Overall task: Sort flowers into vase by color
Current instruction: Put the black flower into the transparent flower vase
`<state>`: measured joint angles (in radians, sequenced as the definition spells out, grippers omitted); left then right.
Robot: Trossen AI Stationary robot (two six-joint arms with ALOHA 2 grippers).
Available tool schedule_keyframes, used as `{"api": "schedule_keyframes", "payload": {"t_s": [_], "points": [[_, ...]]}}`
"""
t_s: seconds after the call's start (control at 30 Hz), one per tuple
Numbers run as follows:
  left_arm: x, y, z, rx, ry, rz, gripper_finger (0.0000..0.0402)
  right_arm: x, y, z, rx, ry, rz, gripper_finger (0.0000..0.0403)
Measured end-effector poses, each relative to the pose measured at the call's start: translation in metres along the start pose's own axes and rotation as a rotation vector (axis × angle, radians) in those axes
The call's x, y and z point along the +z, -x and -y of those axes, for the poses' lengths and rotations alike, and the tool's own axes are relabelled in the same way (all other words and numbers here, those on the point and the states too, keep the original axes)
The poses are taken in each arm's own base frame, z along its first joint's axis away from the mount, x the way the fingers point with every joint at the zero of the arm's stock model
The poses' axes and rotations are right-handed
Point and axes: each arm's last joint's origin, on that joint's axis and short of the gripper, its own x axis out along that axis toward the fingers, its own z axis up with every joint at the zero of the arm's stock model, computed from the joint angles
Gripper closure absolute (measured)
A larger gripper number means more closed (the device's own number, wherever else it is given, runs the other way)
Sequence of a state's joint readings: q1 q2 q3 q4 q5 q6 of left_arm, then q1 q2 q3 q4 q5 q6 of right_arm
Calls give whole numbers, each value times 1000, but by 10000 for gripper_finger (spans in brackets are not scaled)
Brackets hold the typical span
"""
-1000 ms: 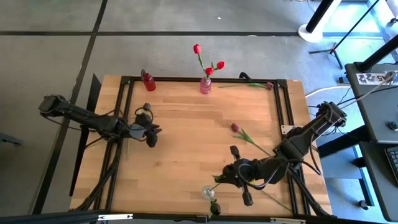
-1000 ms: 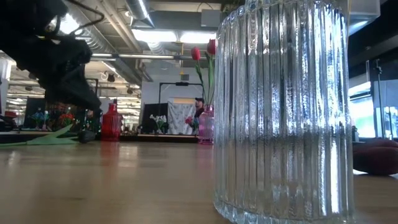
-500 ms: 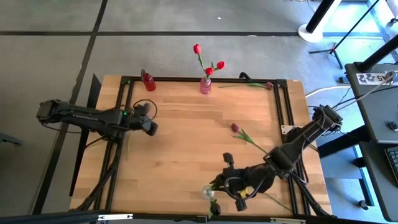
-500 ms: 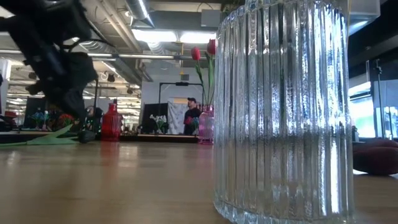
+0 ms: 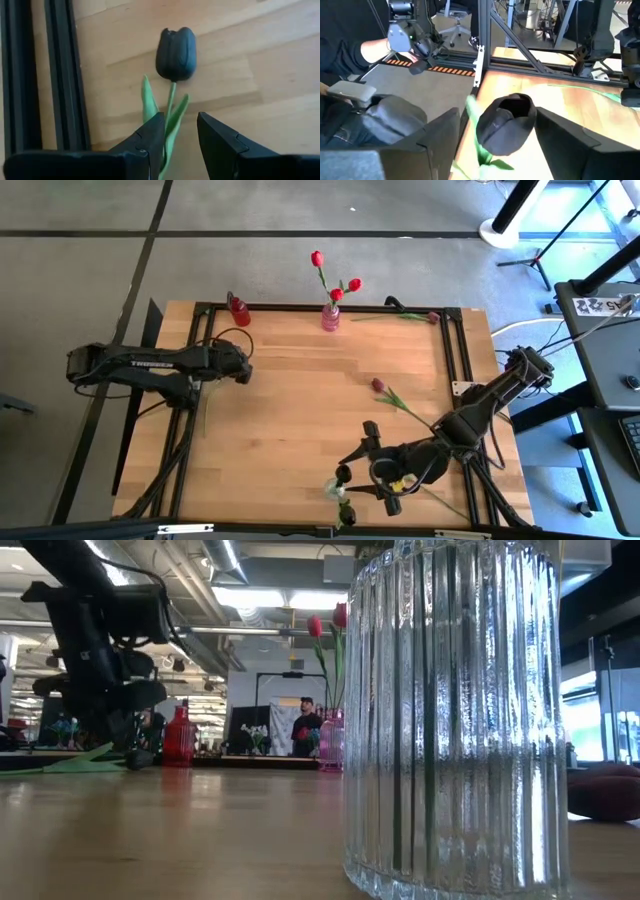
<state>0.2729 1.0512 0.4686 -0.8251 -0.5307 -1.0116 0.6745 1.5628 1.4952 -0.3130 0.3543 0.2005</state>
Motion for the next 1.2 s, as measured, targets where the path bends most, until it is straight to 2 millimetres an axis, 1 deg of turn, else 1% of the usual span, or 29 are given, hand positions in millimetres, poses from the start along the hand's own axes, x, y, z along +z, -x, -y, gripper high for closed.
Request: {"api": "schedule_keyframes", "payload": {"t_s": [0.1,0.2,0.33,0.53,0.63,0.73,0.8,0.83,0.9,0.97,1.07,1.2], "points": [[3,-5,0,18,3,-12,289,1,7,-1,6,15,-8,146],[7,-13,-1,55,34,-35,289,0,14,-8,11,35,-7,146],[12,-26,1,69,78,-90,289,-2,21,-21,7,51,-1,146],[17,-46,6,109,40,-111,290,-7,31,-40,-37,61,17,146],[19,-50,9,113,15,-85,308,-9,38,-47,-48,70,25,146],[19,-47,16,86,2,-16,351,-10,41,-51,-32,82,16,146],[19,-41,19,61,-19,29,385,-11,43,-53,-24,87,13,146],[19,-38,20,42,-27,47,392,-12,43,-53,-26,96,7,146],[18,-28,23,-13,-33,89,393,-13,43,-52,-28,115,-8,146],[18,-14,27,-84,-39,134,397,-15,43,-51,-35,123,-21,146],[20,19,34,-246,-40,228,398,-15,43,-50,-51,129,-24,146],[18,77,41,-554,-57,386,399,-15,44,-48,-131,159,-14,146]]}}
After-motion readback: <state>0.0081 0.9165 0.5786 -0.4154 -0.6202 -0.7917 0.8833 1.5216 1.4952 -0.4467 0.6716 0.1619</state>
